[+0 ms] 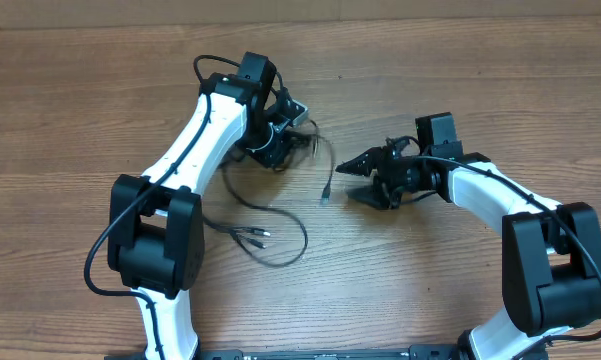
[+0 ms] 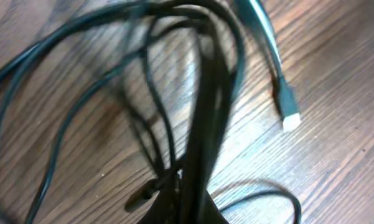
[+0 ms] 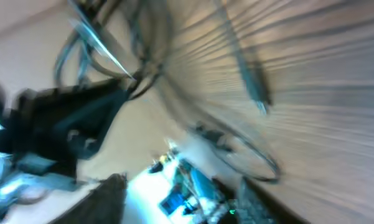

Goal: Untangle cables

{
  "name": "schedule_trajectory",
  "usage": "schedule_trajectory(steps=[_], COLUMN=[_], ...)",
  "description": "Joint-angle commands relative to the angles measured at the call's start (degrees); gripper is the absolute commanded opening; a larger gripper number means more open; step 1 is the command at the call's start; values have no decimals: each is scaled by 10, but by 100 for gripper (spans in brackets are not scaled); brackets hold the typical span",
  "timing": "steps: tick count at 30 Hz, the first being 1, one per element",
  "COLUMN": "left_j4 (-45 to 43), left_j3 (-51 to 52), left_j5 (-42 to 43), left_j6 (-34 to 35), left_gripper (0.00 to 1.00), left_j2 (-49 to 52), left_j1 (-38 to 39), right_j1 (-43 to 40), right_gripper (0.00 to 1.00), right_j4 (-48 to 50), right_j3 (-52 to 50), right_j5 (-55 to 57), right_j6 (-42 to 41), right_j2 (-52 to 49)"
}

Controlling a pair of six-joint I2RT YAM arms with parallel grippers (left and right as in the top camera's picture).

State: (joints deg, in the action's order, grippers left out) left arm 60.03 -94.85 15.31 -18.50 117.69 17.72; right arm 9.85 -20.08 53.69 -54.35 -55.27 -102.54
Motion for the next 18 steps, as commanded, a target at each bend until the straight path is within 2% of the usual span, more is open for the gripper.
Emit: schedule_trajectory(steps=[1, 3, 8, 13, 18], left_j4=[2, 1, 1, 2, 2], left_j3=[-1, -1, -1, -1, -1], left_j5=[-5, -2, 41, 160, 230], left_j6=[14, 21, 23, 23, 25], left_gripper=[4, 4, 4, 4, 4], left_j2=[2, 2, 2, 2, 2], left_j1=[-4, -4, -4, -1, 21], right_j1=[0, 0, 2, 6, 14], right_gripper=[72, 75, 75, 76, 75], right_j4=[-32, -38, -21, 10, 51], right_j3=[6, 6, 6, 6, 6], right_j5=[100, 95, 51, 43, 43], right_j6=[1, 16, 29, 28, 21], right_j2=[3, 3, 3, 3, 3])
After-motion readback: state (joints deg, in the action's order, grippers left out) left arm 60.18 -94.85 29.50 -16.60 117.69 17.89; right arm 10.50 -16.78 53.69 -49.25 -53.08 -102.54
